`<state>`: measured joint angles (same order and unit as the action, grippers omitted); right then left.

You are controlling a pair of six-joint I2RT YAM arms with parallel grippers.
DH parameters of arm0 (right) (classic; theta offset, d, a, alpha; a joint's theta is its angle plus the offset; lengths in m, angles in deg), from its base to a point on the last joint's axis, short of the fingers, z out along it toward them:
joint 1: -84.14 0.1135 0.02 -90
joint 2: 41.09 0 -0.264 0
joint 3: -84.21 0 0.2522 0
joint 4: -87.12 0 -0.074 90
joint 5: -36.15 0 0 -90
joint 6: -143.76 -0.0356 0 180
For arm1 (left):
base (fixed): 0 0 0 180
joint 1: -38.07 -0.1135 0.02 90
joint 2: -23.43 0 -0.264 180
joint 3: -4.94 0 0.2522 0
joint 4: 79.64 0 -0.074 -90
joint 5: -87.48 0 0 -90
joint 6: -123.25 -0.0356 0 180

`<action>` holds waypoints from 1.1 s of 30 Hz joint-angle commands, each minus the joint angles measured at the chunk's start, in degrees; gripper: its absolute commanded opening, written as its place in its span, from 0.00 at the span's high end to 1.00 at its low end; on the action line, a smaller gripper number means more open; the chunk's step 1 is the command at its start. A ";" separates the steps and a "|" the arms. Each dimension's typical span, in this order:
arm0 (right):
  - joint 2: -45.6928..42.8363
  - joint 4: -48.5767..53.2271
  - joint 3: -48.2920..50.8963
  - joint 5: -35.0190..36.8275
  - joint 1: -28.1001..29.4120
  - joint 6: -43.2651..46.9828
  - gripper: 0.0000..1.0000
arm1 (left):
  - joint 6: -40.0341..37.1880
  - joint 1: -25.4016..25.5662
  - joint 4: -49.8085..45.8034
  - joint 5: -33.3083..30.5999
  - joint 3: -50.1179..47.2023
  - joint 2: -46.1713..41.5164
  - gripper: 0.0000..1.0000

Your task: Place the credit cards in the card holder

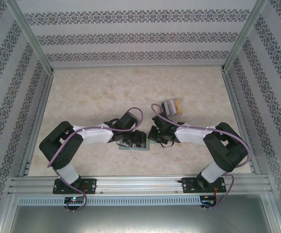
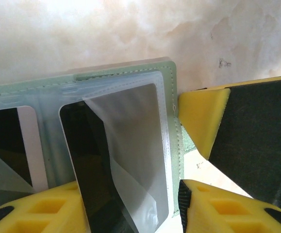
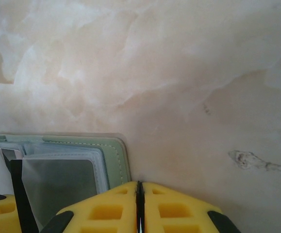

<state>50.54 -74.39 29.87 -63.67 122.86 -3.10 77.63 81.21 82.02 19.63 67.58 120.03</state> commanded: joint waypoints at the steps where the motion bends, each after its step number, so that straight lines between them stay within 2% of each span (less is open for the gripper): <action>1: 1.34 -1.57 0.51 0.36 0.41 0.51 0.89 | 0.71 1.07 -4.55 -4.22 -0.95 -2.71 0.48; 6: 2.17 -1.62 0.15 0.07 0.71 0.55 0.88 | 0.26 1.05 -7.99 -7.21 0.10 -3.96 0.47; 10: 2.50 -1.61 -0.12 -0.02 0.75 0.59 0.88 | 0.27 1.07 -7.09 -6.88 -0.49 -3.99 0.47; 15: 2.77 -1.58 -0.29 -0.18 0.84 0.64 0.88 | 0.29 1.07 -3.23 -2.85 -1.06 -2.71 0.55; 18: 2.83 -1.57 -0.28 -0.14 0.98 0.70 0.88 | 0.23 1.07 -3.16 -2.59 -0.79 -2.02 0.62; 22: 2.94 -1.57 -0.30 -0.18 0.98 0.63 0.88 | -0.24 1.03 -5.05 -2.69 0.31 -0.56 0.64; 27: 2.89 -1.52 -0.38 -0.14 1.05 0.68 0.88 | -0.45 1.06 -3.49 -1.25 0.08 -0.88 0.65; 30: 2.18 -1.01 -0.60 0.12 1.02 1.03 0.87 | -0.05 1.07 -4.44 -3.51 -0.22 -2.81 0.63; 33: 0.20 0.06 -1.33 0.31 0.85 2.17 0.83 | 0.33 1.07 -4.83 -6.56 -1.33 -6.94 0.56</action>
<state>50.65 -74.50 29.52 -63.74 122.93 -2.71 78.27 81.53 77.58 15.80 66.95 117.40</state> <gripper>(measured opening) 0.158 0.436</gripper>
